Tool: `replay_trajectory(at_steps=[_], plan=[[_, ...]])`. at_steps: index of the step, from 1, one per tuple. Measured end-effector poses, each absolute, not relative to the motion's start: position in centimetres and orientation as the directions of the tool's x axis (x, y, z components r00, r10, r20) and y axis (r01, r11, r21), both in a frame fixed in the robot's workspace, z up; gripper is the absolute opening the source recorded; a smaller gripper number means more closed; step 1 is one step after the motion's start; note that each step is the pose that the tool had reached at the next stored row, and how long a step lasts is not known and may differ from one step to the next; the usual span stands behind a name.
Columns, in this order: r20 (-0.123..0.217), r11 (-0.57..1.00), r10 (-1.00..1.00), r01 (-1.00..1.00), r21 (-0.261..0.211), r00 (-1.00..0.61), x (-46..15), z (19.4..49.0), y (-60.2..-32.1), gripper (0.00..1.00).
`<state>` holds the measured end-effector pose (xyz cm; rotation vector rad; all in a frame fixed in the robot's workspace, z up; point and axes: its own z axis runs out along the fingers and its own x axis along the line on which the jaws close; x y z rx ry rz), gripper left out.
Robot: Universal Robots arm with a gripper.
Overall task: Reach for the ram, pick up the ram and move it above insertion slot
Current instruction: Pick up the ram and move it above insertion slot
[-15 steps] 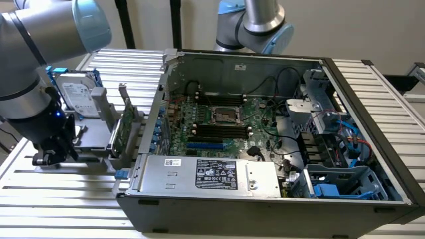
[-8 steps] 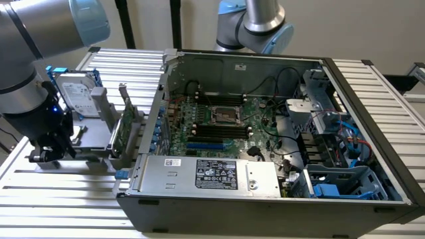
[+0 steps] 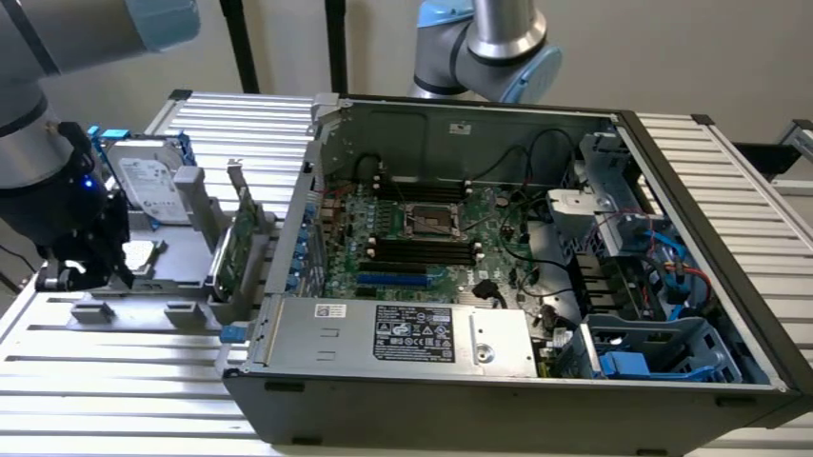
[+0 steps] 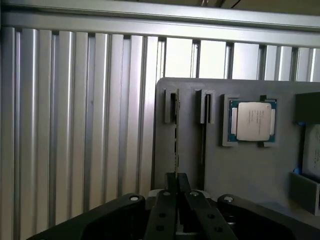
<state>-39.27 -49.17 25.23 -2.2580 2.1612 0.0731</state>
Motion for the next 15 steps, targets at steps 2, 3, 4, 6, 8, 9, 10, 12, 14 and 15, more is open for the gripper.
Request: replay_trajectory(at_steps=[2,3,4,6,8,9,10,12,14,15], plan=[[-0.044,-0.044,-0.998,-0.999,0.021,0.043,-39.3,26.1,-49.2,0.13],[-0.044,-0.044,-0.998,-0.999,0.021,0.043,-39.2,26.6,-49.2,0.13],[-0.044,-0.044,-0.998,-0.999,0.021,0.043,-39.2,27.1,-49.2,0.13],[-0.044,-0.044,-0.998,-0.999,0.021,0.043,-39.0,28.0,-49.2,0.13],[-0.044,-0.044,-0.998,-0.999,0.021,0.043,-38.7,28.9,-49.2,0.13],[-0.044,-0.044,-0.998,-0.999,0.021,0.043,-38.4,29.3,-49.2,0.13],[-0.044,-0.044,-0.998,-0.999,0.021,0.043,-38.0,29.8,-49.2,0.13],[-0.044,-0.044,-0.998,-0.999,0.023,0.043,-37.1,30.7,-49.2,0.13],[-0.044,-0.044,-0.998,-0.999,0.023,0.043,-36.2,31.6,-49.2,0.13],[-0.044,-0.044,-0.998,-0.999,0.024,0.043,-35.8,32.0,-49.2,0.13]])
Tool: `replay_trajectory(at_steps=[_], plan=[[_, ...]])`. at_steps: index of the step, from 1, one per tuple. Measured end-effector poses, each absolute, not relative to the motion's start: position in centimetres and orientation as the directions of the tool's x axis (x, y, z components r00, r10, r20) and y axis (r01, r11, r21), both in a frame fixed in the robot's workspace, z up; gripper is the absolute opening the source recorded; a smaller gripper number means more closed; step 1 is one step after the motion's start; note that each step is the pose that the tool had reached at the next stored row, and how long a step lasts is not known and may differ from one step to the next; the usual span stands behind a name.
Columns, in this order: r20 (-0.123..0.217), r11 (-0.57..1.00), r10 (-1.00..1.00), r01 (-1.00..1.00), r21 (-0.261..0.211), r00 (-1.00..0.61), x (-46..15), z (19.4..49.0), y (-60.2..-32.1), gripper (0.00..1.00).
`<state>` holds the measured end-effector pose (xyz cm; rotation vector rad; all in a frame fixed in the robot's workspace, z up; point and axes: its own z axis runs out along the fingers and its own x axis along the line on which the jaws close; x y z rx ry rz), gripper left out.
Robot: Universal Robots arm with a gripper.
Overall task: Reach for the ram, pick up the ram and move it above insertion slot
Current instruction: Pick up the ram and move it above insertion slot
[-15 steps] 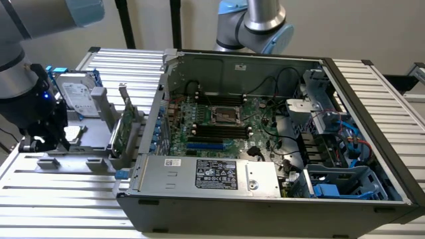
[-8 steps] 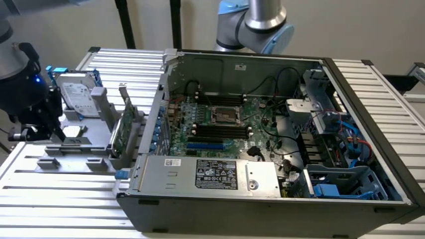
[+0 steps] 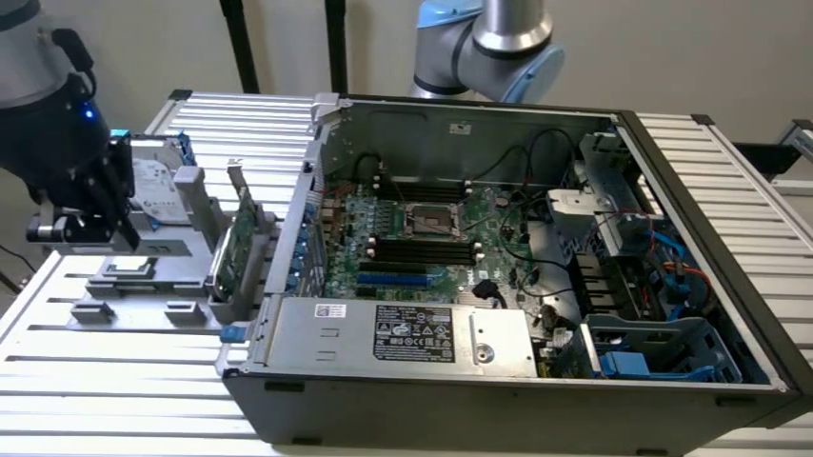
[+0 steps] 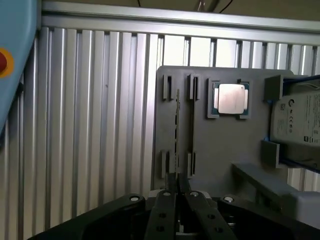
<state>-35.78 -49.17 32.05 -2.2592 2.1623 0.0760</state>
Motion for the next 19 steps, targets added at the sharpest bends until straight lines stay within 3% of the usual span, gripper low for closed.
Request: replay_trajectory(at_steps=[19], plan=[[-0.046,-0.044,-0.998,-0.999,0.029,0.043,-27.1,39.7,-49.1,0.13]])
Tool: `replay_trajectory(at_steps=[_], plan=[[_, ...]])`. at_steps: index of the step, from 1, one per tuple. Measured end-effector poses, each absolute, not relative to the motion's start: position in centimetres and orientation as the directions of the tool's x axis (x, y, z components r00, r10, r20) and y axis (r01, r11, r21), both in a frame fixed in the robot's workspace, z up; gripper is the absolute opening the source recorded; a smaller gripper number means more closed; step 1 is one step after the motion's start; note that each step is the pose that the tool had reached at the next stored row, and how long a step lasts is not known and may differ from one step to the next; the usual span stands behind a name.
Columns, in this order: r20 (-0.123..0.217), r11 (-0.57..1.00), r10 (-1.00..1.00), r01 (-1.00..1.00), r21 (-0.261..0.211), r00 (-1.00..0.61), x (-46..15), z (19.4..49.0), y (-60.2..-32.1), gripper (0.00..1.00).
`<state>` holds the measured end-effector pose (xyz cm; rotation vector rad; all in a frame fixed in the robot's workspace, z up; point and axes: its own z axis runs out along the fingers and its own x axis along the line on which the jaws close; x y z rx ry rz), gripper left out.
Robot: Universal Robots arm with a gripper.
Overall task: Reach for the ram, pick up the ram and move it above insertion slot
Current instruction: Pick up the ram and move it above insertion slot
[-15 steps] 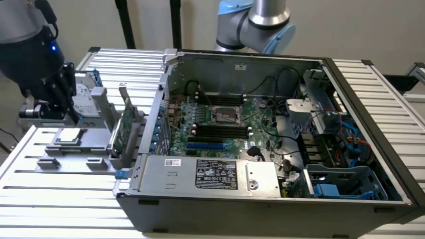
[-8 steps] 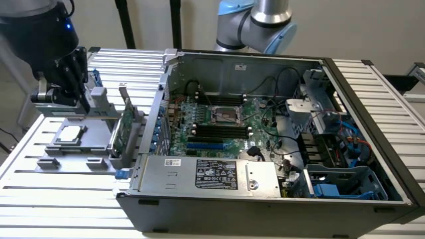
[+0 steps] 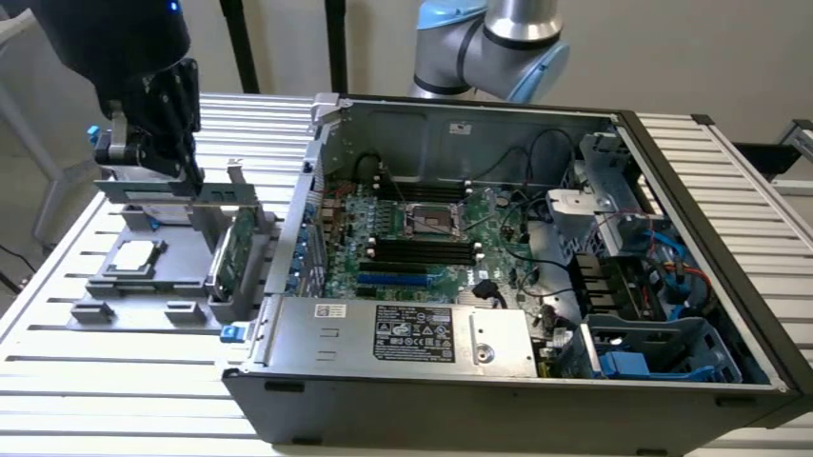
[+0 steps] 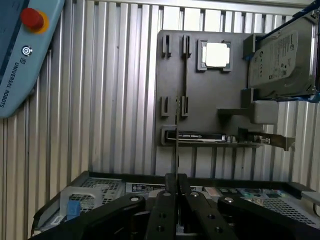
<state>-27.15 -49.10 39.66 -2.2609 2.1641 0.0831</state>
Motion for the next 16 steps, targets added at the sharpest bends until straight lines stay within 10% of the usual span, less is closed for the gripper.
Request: replay_trajectory(at_steps=[16], plan=[[-0.051,-0.044,-0.998,-0.999,0.029,0.043,-19.9,39.9,-48.7,0.13]])
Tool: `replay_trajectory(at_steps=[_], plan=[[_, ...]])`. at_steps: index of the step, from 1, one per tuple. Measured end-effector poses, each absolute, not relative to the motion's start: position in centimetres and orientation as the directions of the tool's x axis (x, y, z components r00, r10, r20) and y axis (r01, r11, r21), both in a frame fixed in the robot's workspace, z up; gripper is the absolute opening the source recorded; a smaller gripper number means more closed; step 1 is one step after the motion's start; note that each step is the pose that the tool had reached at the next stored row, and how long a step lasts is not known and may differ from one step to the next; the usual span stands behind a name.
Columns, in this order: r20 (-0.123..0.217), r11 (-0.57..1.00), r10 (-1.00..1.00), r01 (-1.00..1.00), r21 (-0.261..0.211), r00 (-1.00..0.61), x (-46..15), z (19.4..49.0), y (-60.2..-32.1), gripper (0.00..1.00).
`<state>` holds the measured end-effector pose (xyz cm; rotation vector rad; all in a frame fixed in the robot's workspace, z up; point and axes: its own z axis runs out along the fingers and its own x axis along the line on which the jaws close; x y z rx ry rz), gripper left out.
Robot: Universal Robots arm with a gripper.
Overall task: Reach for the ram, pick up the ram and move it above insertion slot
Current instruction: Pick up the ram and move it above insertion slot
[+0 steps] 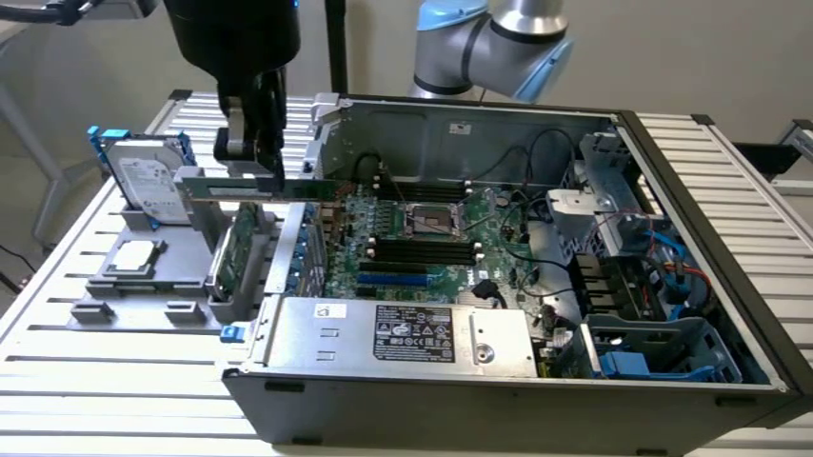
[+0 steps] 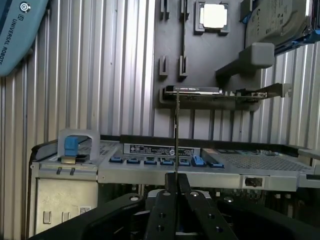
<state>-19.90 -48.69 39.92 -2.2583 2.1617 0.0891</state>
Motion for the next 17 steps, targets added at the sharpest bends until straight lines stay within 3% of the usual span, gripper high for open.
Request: replay_trajectory(at_steps=[17], plan=[[-0.051,-0.044,-0.998,-0.999,0.03,0.043,-12.2,39.6,-47.6,0.13]])
